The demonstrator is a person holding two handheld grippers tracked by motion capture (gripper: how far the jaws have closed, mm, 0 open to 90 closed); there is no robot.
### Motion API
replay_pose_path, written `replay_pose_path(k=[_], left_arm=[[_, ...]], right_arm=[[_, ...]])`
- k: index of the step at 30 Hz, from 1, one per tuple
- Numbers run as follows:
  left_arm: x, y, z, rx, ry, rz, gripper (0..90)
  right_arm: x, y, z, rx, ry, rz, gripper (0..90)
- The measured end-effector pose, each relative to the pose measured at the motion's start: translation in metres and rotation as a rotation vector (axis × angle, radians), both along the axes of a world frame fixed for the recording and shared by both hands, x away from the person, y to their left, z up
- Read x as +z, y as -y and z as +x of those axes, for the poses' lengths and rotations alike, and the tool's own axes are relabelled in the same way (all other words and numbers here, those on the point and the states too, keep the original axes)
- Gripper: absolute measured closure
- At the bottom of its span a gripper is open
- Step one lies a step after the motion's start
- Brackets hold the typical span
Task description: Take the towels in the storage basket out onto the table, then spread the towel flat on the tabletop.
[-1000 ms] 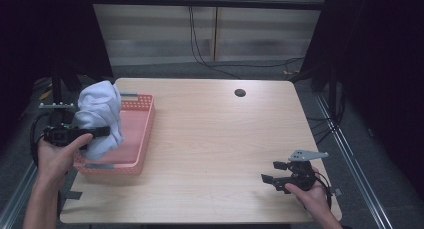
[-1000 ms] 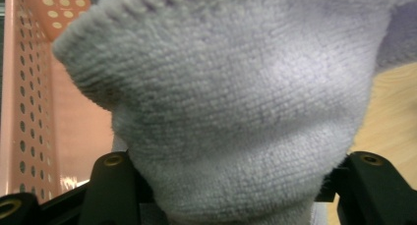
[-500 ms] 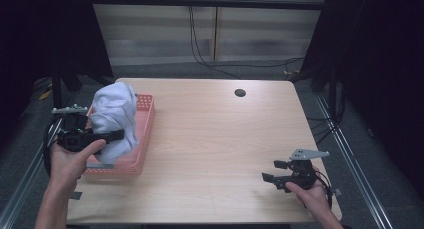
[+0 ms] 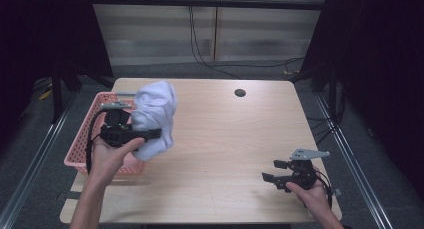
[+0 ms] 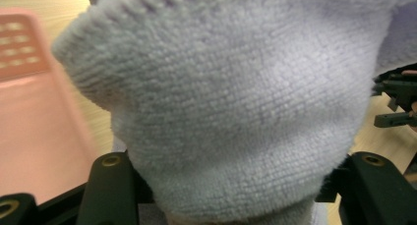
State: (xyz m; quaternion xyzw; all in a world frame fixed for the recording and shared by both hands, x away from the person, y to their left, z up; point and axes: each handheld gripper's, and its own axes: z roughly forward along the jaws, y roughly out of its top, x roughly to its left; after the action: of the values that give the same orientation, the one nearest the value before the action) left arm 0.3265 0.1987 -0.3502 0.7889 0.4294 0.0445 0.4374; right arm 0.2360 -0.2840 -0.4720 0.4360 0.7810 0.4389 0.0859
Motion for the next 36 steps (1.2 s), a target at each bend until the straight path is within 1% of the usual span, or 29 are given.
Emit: replay_pose_path(k=[1, 2, 3, 5, 6, 9, 11, 12, 13, 15, 16, 17, 18, 20, 21, 23, 24, 25, 26, 27, 28, 29, 30, 31, 32, 33, 34, 35, 36], left_arm=[[-0.002, 0.006, 0.001, -0.018, -0.007, 0.002, 39.7], [-0.005, 0.015, 0.002, -0.029, -0.012, -0.005, 39.6], [-0.006, 0.021, 0.003, -0.046, -0.016, 0.003, 39.5], [-0.010, 0.031, 0.003, -0.049, -0.018, 0.002, 39.5], [-0.011, 0.036, 0.004, -0.074, -0.027, 0.011, 39.5], [-0.016, 0.053, 0.004, -0.107, -0.032, 0.027, 39.4], [-0.019, 0.062, 0.004, -0.125, -0.039, 0.021, 39.3], [-0.021, 0.069, 0.004, -0.143, -0.045, 0.019, 39.2], [-0.023, 0.073, 0.004, -0.151, -0.045, 0.025, 39.0], [-0.029, 0.083, 0.005, -0.163, -0.060, 0.025, 38.7], [-0.033, 0.088, 0.005, -0.174, -0.061, 0.033, 38.5], [-0.038, 0.093, 0.005, -0.189, -0.073, 0.039, 38.3], [-0.042, 0.097, 0.005, -0.197, -0.084, 0.043, 38.2], [-0.053, 0.106, 0.005, -0.211, -0.099, 0.063, 37.8], [-0.058, 0.110, 0.004, -0.213, -0.108, 0.073, 37.5], [-0.070, 0.118, 0.003, -0.233, -0.119, 0.092, 37.1], [-0.076, 0.122, 0.003, -0.240, -0.133, 0.095, 36.6], [-0.083, 0.125, 0.003, -0.247, -0.146, 0.107, 35.8], [-0.089, 0.129, 0.003, -0.246, -0.151, 0.121, 35.0], [-0.093, 0.132, 0.004, -0.249, -0.150, 0.138, 34.1], [-0.104, 0.137, 0.004, -0.273, -0.155, 0.186, 32.0], [-0.104, 0.137, 0.004, -0.273, -0.155, 0.186, 30.8], [-0.109, 0.139, 0.004, -0.274, -0.165, 0.184, 30.8], [-0.115, 0.142, 0.003, -0.285, -0.159, 0.188, 28.8], [-0.119, 0.144, 0.002, -0.288, -0.154, 0.188, 27.2], [-0.121, 0.145, 0.002, -0.297, -0.141, 0.186, 24.6], [-0.122, 0.148, 0.001, -0.310, -0.126, 0.182, 22.1], [-0.121, 0.149, 0.001, -0.325, -0.111, 0.187, 20.1], [-0.120, 0.149, 0.000, -0.317, -0.111, 0.172, 18.9]], right_arm=[[0.000, 0.000, 0.000, -0.001, -0.001, 0.002, 25.1], [0.000, 0.000, 0.000, -0.001, -0.001, 0.003, 25.0], [0.000, 0.000, 0.000, 0.002, -0.002, -0.001, 25.1], [0.000, 0.000, 0.000, 0.002, -0.001, 0.002, 25.1], [0.000, 0.000, 0.000, 0.002, -0.001, 0.002, 25.1], [0.000, 0.000, 0.000, 0.000, 0.001, 0.003, 25.2], [0.002, 0.000, -0.001, 0.000, 0.001, 0.007, 25.5], [0.002, 0.000, -0.001, -0.001, 0.003, 0.012, 25.6], [0.003, 0.000, -0.001, 0.004, 0.010, 0.014, 25.9], [0.005, 0.000, -0.001, 0.001, 0.011, 0.021, 27.7], [0.006, -0.001, -0.001, 0.006, 0.014, 0.024, 29.5], [0.007, -0.002, 0.000, 0.010, 0.020, 0.026, 30.5], [0.009, -0.003, 0.000, 0.015, 0.021, 0.025, 32.5], [0.011, -0.005, 0.002, 0.032, 0.029, 0.022, 36.9], [0.012, -0.007, 0.003, 0.038, 0.026, 0.021, 39.1], [0.014, -0.011, 0.004, 0.052, 0.034, 0.025, 45.6], [0.015, -0.014, 0.004, 0.057, 0.035, 0.027, 47.5], [0.016, -0.017, 0.004, 0.069, 0.036, 0.031, 54.7], [0.017, -0.019, 0.004, 0.084, 0.037, 0.041, 59.3], [0.018, -0.022, 0.003, 0.094, 0.035, 0.046, 61.5], [0.019, -0.028, 0.002, 0.123, 0.041, 0.035, 68.4], [0.019, -0.028, 0.002, 0.123, 0.041, 0.035, 68.4], [0.019, -0.030, 0.002, 0.130, 0.040, 0.034, 69.5], [0.019, -0.032, 0.002, 0.141, 0.040, 0.031, 71.3], [0.019, -0.035, 0.003, 0.156, 0.040, 0.026, 72.2], [0.020, -0.038, 0.004, 0.157, 0.045, 0.022, 72.9], [0.021, -0.040, 0.005, 0.163, 0.045, 0.028, 73.0], [0.024, -0.043, 0.009, 0.168, 0.057, 0.035, 73.0], [0.026, -0.046, 0.013, 0.162, 0.067, 0.032, 73.0]])
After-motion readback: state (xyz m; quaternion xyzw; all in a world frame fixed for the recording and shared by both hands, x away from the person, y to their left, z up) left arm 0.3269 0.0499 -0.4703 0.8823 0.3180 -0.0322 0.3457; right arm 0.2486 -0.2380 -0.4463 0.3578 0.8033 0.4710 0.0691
